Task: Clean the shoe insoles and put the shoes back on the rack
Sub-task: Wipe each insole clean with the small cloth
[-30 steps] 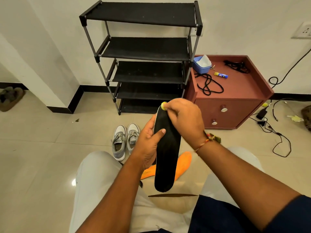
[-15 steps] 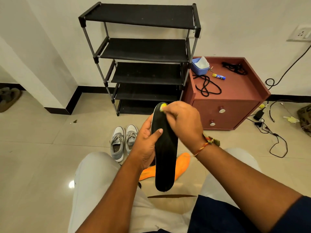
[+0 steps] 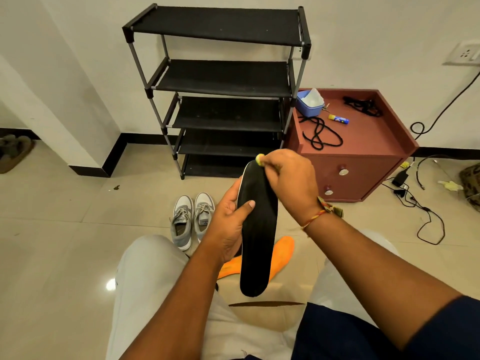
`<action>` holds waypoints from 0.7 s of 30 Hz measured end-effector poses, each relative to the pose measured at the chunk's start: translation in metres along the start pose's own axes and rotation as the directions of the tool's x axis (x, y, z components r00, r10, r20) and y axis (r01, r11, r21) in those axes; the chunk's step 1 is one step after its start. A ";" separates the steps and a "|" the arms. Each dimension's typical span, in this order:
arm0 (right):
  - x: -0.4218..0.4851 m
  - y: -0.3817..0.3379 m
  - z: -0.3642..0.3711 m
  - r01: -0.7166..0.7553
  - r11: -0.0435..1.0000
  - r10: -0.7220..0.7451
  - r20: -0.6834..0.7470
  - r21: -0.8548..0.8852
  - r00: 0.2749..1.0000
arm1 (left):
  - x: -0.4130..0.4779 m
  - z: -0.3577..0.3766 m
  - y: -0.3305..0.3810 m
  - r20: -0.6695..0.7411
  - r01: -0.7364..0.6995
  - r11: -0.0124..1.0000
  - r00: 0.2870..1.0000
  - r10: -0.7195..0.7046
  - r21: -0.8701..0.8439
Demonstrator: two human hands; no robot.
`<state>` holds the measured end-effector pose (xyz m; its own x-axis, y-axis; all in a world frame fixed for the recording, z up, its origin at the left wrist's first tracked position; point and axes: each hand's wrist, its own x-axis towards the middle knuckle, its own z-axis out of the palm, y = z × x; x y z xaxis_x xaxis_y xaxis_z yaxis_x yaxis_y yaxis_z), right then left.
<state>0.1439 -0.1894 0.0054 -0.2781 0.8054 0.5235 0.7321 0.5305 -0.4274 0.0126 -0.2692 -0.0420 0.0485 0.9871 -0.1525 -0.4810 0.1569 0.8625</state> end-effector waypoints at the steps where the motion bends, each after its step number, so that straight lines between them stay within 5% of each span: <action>1: 0.002 0.004 -0.001 -0.033 0.999 0.033 -0.010 0.003 0.999 | 0.000 0.000 -0.001 -0.003 0.000 1.000 1.000 0.000 -0.003; 7: -0.025 -0.027 0.006 0.179 0.983 -0.181 0.075 0.029 0.981 | 0.002 -0.002 0.000 -0.010 -0.015 0.998 1.000 0.014 -0.067; 13: -0.005 0.002 0.011 -0.001 1.000 0.001 0.009 0.012 1.000 | 0.002 -0.004 -0.002 -0.027 -0.003 0.995 1.000 0.000 -0.095; 21: -0.017 -0.005 0.010 0.025 0.997 -0.027 0.029 0.073 0.999 | 0.002 0.000 0.000 -0.030 -0.008 0.988 1.000 0.004 -0.153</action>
<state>0.1386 -0.2032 -0.0091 -0.3156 0.7982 0.5131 0.6777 0.5681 -0.4669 0.0127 -0.2668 -0.0421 0.0208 0.9863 -0.1636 -0.6093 0.1422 0.7801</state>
